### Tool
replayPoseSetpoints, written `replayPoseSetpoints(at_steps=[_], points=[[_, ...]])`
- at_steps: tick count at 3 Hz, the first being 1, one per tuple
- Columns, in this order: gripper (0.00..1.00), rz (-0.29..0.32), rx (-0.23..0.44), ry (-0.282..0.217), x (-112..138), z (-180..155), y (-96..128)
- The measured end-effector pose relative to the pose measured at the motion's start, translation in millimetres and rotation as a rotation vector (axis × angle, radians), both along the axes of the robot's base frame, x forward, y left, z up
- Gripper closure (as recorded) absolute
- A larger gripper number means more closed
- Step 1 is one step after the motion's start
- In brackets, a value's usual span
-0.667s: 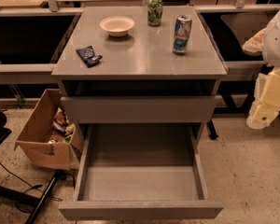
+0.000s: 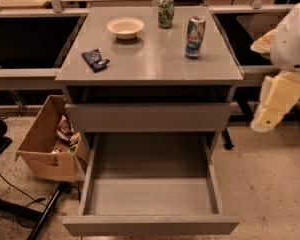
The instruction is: Place rxbar blueberry into middle drawer
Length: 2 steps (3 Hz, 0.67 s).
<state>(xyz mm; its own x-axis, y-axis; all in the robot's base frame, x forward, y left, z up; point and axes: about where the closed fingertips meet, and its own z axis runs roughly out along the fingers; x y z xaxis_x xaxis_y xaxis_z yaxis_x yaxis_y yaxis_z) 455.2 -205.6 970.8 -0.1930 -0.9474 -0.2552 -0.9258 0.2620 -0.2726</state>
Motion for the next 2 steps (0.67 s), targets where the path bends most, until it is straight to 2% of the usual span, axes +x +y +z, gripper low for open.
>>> replayPoseSetpoints(at_steps=[1, 2], points=[[0.0, 0.05, 0.145, -0.058, 39, -25, 47], [0.0, 0.034, 0.328, -0.133, 93, -23, 106]])
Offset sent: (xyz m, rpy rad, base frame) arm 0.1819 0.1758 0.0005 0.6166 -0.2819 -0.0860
